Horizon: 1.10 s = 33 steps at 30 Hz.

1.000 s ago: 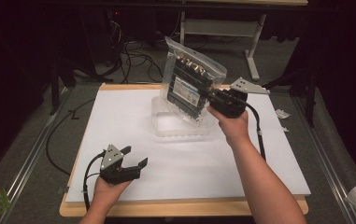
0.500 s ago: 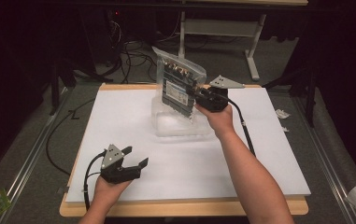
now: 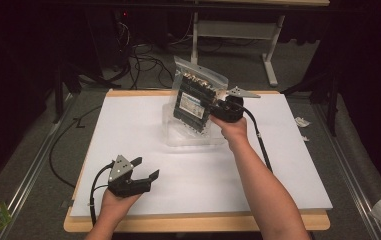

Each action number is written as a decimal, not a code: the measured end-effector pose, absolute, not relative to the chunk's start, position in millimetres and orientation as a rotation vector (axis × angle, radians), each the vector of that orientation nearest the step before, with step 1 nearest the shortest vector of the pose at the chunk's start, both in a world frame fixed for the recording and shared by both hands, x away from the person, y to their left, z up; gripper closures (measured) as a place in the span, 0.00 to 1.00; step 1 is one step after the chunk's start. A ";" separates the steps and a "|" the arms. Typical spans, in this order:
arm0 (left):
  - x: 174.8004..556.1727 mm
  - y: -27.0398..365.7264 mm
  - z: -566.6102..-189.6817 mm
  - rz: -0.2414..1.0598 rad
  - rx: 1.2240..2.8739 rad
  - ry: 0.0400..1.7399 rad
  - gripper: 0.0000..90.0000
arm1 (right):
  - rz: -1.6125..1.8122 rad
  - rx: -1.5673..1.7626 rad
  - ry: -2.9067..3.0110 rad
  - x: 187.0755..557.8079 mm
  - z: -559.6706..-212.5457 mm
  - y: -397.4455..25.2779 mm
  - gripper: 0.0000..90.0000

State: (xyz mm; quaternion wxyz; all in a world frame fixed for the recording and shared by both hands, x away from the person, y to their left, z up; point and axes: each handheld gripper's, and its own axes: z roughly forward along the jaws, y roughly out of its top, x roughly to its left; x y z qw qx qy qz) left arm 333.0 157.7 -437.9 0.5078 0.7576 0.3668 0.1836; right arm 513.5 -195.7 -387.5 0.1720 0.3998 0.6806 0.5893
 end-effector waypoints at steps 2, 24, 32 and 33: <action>333.4 157.3 -438.2 0.438 1.829 0.882 0.26 | 1.651 1.164 1.929 514.6 -388.9 -198.3 0.64; 333.2 152.6 -439.5 0.432 1.857 0.854 0.27 | 1.555 1.407 1.920 522.4 -399.4 -221.7 0.37; 333.3 150.7 -440.0 0.430 1.861 0.852 0.28 | 1.543 1.415 1.900 517.7 -399.1 -230.9 0.36; 333.3 150.6 -440.1 0.431 1.861 0.852 0.28 | 1.538 1.419 1.896 516.2 -397.6 -232.1 0.35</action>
